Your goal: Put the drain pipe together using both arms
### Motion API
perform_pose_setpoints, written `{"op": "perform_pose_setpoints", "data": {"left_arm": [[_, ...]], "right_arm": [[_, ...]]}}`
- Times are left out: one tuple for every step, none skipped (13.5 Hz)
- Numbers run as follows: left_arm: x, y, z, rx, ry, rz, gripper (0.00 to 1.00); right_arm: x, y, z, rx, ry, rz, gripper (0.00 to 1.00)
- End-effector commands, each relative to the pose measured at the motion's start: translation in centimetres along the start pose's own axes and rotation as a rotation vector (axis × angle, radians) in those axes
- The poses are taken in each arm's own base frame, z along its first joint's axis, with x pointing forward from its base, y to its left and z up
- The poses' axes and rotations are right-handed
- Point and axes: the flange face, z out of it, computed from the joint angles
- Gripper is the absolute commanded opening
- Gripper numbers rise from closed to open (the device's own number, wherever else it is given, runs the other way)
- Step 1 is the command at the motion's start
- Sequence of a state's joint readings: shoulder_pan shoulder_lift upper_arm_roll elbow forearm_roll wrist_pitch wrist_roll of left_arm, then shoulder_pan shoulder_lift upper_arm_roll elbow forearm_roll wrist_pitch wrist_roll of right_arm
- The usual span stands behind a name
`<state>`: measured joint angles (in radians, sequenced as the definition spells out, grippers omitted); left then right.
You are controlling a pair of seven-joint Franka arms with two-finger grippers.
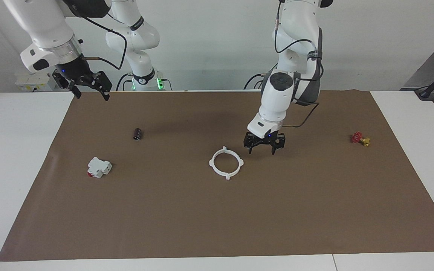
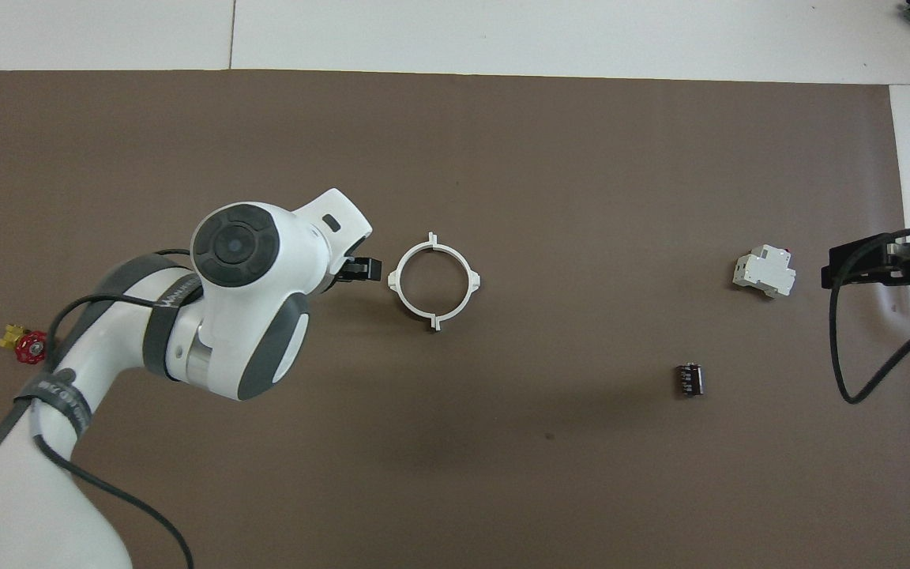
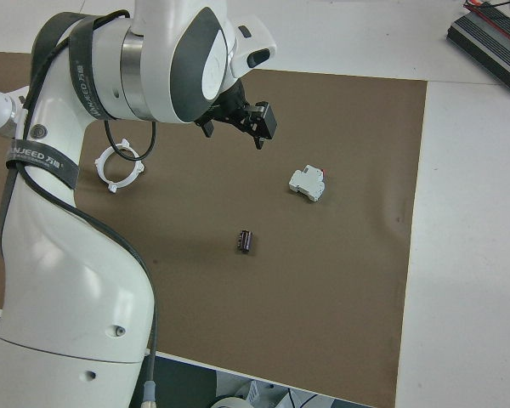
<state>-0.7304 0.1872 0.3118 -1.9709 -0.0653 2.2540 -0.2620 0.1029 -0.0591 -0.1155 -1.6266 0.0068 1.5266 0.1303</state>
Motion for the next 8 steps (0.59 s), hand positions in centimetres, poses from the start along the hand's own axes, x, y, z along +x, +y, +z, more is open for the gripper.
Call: {"op": "perform_pose_setpoints", "data": {"left_arm": [[-0.6, -7.0, -4.2, -0.018, -0.057, 0.044, 1.00], [-0.8, -9.3, -5.2, -0.023, -0.076, 0.057, 1.00], [-0.8, -11.7, -6.7, -0.030, -0.075, 0.050, 1.00], [-0.8, -14.3, -8.0, -0.035, -0.069, 0.039, 1.00], [-0.9, -16.8, -9.9, -0.044, -0.051, 0.054, 1.00], [-1.1, -18.9, -11.4, -0.047, -0.035, 0.073, 1.00], [-1.1, -20.6, -13.1, -0.048, -0.032, 0.071, 1.00], [-0.7, -21.6, -14.9, -0.039, -0.031, 0.070, 1.00]], "right_arm": [[-0.4, 0.1, -0.2, 0.015, -0.001, -0.004, 1.00], [-0.4, 0.1, -0.2, 0.015, -0.001, -0.004, 1.00], [-0.4, 0.1, -0.2, 0.015, -0.001, -0.004, 1.00], [-0.4, 0.1, -0.2, 0.015, -0.001, -0.004, 1.00], [-0.4, 0.1, -0.2, 0.015, -0.001, -0.004, 1.00], [-0.4, 0.1, -0.2, 0.015, -0.001, -0.004, 1.00], [-0.4, 0.0, -0.2, 0.014, -0.001, -0.006, 1.00], [-0.4, 0.1, -0.2, 0.015, -0.001, -0.004, 1.00]]}}
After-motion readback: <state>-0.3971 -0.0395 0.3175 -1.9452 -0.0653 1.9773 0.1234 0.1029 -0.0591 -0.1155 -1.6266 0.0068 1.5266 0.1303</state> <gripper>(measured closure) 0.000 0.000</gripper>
